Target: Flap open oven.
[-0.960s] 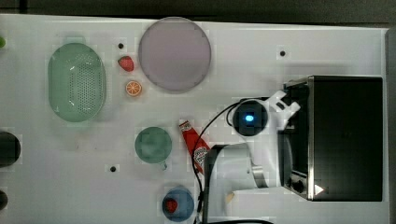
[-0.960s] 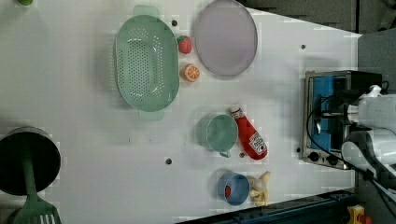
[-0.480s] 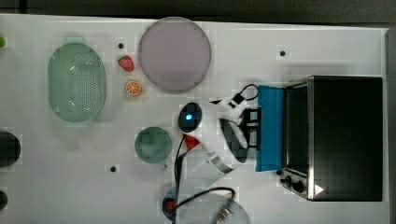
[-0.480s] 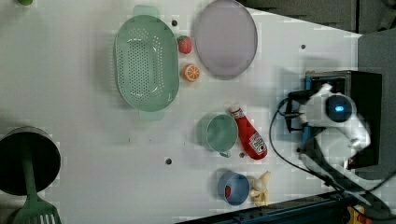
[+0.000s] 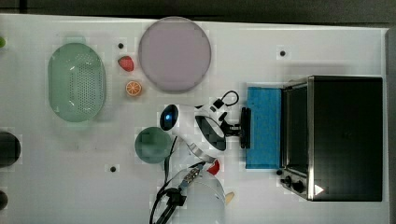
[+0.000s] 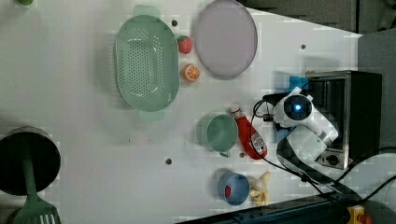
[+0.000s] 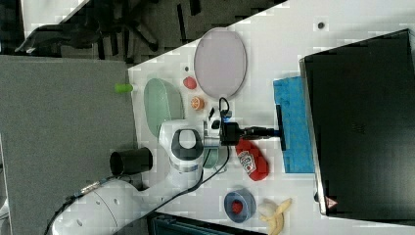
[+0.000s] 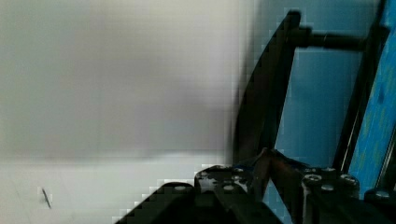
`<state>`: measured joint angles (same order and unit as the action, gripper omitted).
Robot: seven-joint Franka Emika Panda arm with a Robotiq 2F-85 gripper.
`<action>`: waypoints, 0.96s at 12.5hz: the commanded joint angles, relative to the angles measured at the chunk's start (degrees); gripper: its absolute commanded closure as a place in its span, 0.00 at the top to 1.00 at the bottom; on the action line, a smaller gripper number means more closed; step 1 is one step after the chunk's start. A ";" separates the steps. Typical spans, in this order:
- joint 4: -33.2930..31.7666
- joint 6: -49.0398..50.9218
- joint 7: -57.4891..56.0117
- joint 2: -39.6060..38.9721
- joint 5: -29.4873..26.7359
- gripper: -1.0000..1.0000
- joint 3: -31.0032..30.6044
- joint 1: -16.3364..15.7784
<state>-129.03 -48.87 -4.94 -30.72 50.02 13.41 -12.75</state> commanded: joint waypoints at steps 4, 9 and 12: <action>3.72 -2.25 5.28 9.57 -11.40 0.17 0.72 -0.58; 4.83 7.50 5.28 26.88 -36.43 0.17 0.76 -0.36; 8.45 23.05 5.76 34.68 -47.99 0.17 1.84 -0.30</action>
<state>-120.63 -28.23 -2.26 4.99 3.66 14.46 -13.53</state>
